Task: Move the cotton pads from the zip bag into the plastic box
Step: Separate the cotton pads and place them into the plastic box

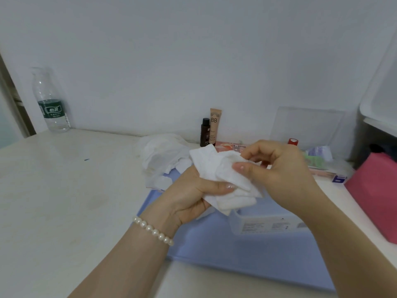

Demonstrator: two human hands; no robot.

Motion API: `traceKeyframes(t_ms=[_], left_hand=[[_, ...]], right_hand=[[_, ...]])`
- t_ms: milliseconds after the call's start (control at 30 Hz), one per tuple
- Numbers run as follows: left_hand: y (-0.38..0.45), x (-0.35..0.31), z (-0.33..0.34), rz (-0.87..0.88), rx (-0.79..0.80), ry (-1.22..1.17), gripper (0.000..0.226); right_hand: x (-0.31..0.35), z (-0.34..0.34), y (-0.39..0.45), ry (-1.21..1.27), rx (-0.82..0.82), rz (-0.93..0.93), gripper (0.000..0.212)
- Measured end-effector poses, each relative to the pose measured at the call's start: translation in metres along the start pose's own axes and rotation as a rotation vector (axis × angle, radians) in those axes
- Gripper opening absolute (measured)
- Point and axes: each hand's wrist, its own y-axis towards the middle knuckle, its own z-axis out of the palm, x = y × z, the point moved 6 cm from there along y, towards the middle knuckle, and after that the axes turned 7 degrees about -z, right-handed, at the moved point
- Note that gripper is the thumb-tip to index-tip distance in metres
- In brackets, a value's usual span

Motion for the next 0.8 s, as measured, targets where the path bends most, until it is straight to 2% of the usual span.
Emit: traceKeyframes(t_ms=[133, 233, 633, 767, 800], left_hand=[[0.001, 0.000, 0.000, 0.000, 0.020, 0.011, 0.062], [0.000, 0.001, 0.001, -0.025, 0.025, 0.068, 0.066], [-0.003, 0.007, 0.002, -0.079, 0.027, 0.137, 0.054], [-0.003, 0.007, 0.000, -0.072, 0.012, 0.165, 0.056], [-0.003, 0.006, 0.000, -0.069, 0.011, 0.165, 0.056]], right_hand=[[-0.004, -0.004, 0.003, 0.145, -0.016, 0.039, 0.021], [0.001, -0.007, 0.003, 0.137, -0.001, 0.014, 0.025], [0.001, 0.004, 0.000, -0.087, 0.037, 0.037, 0.026], [0.005, 0.009, -0.001, -0.332, 0.043, -0.067, 0.019], [0.005, 0.010, 0.000, -0.386, 0.045, -0.096, 0.023]])
